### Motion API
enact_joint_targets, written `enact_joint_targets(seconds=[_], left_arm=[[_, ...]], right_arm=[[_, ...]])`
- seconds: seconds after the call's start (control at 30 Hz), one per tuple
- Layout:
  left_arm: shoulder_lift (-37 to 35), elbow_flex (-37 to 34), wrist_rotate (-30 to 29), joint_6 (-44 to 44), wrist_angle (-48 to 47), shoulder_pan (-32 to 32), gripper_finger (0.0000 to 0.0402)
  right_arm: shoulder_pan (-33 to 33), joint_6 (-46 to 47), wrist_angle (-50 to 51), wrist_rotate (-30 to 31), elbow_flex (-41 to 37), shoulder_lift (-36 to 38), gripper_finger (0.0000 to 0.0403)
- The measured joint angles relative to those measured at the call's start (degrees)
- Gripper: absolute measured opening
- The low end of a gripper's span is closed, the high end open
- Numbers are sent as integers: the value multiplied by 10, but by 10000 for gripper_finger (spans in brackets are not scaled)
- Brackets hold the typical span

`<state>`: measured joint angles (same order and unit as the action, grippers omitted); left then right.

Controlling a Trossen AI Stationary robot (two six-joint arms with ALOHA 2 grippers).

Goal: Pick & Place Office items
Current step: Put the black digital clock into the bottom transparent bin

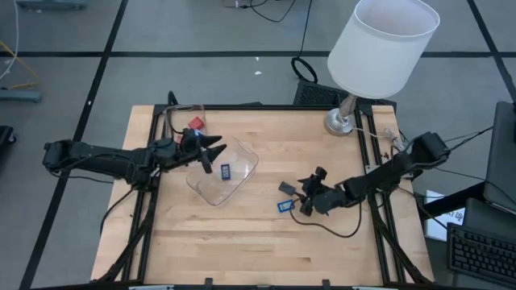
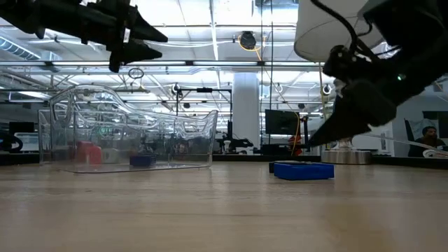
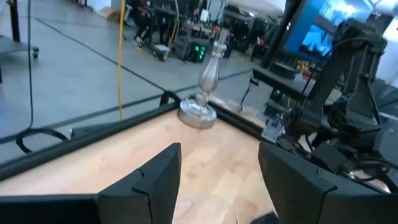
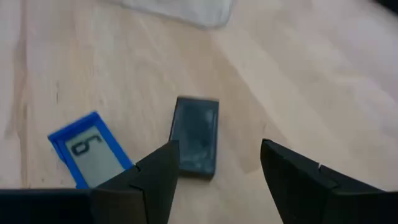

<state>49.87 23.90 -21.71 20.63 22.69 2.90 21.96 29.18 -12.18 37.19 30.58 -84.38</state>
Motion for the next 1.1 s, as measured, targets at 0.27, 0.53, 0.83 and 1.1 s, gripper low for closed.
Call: enact_joint_targets(seconds=[0.27,0.53,0.83,1.1], left_arm=[[37,0,7,9,-1,0,214],[66,0,7,9,21,0,214],[71,0,7,7,33,0,214],[71,0,7,6,32,0,214]], right_arm=[[6,-15,-41,-11,1,-44,215],[1,-52,-91,-15,1,-84,215],[-12,-75,-131,-30,1,-125,215],[-14,-76,-151,-31,1,-129,215]])
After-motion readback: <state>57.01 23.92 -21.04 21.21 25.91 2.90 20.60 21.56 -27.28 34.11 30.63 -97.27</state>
